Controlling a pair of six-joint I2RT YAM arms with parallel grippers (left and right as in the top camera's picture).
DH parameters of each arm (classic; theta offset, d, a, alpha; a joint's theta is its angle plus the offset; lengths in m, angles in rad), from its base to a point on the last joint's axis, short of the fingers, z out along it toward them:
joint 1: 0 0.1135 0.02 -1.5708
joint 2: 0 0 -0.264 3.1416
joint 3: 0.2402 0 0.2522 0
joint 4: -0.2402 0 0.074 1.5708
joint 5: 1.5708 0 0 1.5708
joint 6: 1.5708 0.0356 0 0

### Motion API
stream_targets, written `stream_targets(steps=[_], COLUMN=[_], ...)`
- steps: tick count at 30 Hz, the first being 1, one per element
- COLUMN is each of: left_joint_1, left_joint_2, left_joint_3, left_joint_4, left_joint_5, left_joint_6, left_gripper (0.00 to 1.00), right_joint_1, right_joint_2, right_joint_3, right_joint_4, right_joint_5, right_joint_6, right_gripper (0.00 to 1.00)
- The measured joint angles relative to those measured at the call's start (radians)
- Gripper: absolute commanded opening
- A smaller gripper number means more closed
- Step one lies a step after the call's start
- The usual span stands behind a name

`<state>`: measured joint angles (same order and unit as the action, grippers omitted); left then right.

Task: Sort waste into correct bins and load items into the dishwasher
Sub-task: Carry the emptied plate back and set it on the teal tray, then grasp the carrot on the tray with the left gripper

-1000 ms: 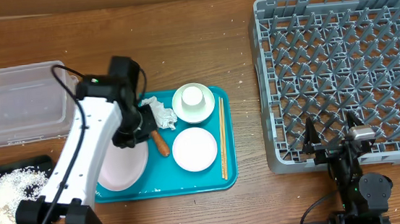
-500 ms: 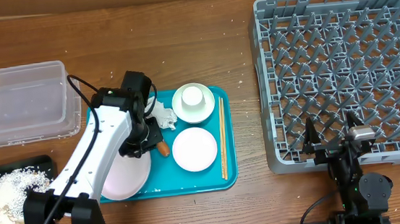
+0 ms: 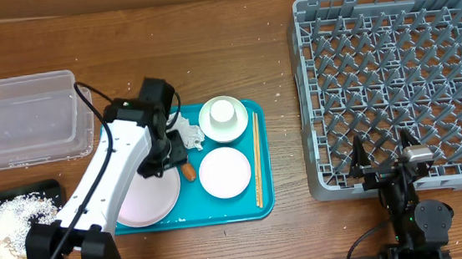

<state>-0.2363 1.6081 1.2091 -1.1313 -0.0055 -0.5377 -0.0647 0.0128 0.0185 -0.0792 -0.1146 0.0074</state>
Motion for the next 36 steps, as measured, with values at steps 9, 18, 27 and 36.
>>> stream_targets(steps=[9,18,27,36], left_joint_1=[0.0,0.0,0.0,0.0], left_joint_2=[0.01,0.149,0.209,0.237], left_joint_3=[0.011,0.011,0.011,0.011], left_joint_4=[0.109,0.202,0.175,0.193], left_joint_5=[0.063,0.077,0.062,0.033], left_joint_6=[0.017,0.019,0.02,0.02], left_gripper=[0.78,0.58,0.55,0.54], right_joint_1=[0.0,0.0,0.0,0.0], right_joint_2=[0.0,0.0,0.0,0.0], right_joint_3=[0.0,0.0,0.0,0.0], right_joint_4=[0.0,0.0,0.0,0.0], right_joint_5=[0.0,0.0,0.0,0.0], right_joint_6=[0.0,-0.001,0.0,0.0], right_gripper=[1.0,1.0,1.0,1.0])
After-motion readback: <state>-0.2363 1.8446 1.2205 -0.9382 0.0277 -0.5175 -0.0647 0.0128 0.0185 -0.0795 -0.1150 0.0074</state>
